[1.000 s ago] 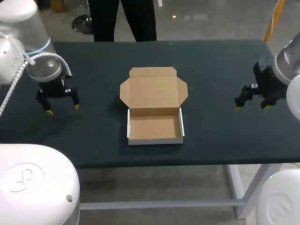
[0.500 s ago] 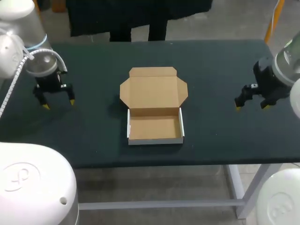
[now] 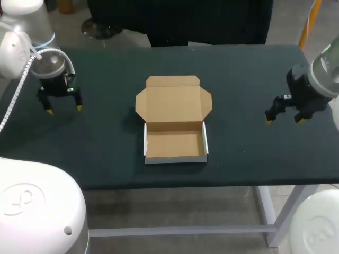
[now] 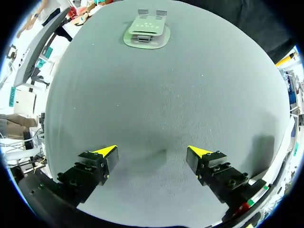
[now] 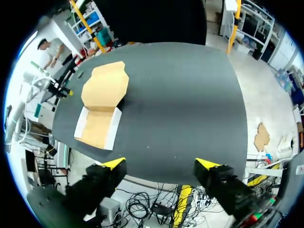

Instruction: Assemble the packaging by folding the flat box into shape, placing the metal phone stand inside, and closing the box properly

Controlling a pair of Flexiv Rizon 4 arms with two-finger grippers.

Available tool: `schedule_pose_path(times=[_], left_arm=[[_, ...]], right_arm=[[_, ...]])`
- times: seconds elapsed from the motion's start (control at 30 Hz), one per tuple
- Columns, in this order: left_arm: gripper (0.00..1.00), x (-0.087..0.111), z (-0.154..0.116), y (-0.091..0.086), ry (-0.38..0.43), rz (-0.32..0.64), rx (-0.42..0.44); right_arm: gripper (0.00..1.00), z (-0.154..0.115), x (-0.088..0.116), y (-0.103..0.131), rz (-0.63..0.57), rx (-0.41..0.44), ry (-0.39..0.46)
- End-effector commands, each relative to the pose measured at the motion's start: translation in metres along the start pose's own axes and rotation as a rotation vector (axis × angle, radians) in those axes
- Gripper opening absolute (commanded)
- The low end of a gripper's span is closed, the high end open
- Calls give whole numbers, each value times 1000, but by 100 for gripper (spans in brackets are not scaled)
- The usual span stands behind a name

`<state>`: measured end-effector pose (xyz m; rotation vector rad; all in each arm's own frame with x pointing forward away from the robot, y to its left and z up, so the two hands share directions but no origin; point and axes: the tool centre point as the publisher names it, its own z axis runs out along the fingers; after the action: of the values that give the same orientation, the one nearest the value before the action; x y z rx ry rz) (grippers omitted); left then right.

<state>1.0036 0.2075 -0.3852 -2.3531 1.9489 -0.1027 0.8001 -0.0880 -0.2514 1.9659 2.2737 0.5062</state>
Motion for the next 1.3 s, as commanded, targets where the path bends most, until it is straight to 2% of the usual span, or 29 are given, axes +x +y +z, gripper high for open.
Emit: schedule_pose_path(times=[0.03, 0.53, 0.7, 1.2, 1.3], left_arm=[[100, 1, 5, -14, -11, 2, -21], [100, -2, 11, -53, -8, 5, -15], [100, -4, 13, -64, -29, 15, -17], [100, -4, 13, -64, -29, 15, -17], [100, 3, 17, -63, -17, 43, -24]], right_arm=[[100, -2, 3, -7, -1, -12, -7], [100, -2, 3, -7, -1, -12, -7], [100, -2, 3, -7, -1, -12, -7], [100, -2, 3, -7, -1, -12, -7], [100, -2, 3, -7, -1, -12, -7]])
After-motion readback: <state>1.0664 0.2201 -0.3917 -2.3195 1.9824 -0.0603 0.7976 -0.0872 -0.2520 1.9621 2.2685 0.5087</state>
